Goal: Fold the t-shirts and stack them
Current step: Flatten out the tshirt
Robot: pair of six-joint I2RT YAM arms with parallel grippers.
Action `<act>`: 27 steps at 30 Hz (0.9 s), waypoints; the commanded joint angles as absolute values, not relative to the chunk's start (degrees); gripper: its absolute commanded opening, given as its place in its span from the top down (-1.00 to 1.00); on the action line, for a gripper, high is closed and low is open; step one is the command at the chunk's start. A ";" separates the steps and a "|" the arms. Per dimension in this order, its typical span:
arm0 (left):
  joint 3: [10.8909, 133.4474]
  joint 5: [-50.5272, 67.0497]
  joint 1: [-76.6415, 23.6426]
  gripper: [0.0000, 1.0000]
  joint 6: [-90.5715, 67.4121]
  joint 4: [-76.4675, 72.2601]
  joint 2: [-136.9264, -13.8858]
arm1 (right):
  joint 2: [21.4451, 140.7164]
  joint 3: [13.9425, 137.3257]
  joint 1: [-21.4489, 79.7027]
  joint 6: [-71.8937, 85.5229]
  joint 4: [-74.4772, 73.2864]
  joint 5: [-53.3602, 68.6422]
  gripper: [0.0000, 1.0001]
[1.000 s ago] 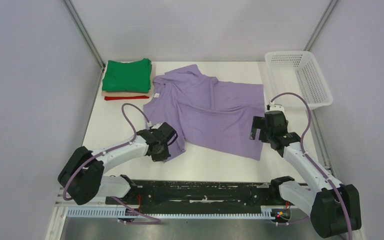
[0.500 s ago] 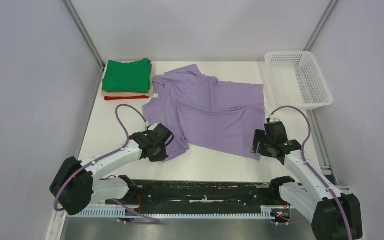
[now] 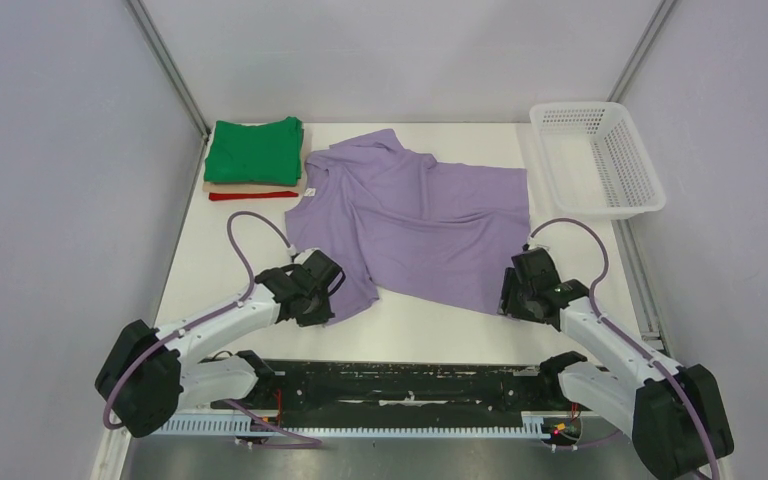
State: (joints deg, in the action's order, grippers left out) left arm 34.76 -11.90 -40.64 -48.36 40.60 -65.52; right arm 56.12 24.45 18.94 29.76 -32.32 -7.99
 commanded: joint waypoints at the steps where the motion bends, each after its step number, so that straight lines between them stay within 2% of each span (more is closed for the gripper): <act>1: 34.11 -12.85 -40.97 0.96 -47.81 40.88 -64.08 | 57.47 23.65 19.50 31.55 -29.76 -11.56 -0.08; 11: 33.28 -13.50 -40.96 0.96 -48.57 40.95 -61.32 | 60.42 23.66 22.96 35.22 -32.95 -16.30 0.08; 27: 32.92 -13.25 -40.96 0.96 -48.19 40.96 -59.47 | 58.62 25.24 26.80 39.54 -40.82 -18.46 0.05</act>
State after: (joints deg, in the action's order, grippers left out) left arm 33.32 -11.97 -40.64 -48.40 40.66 -60.90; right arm 58.26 24.77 26.00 37.91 -33.47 -18.15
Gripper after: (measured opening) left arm 0.043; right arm 0.471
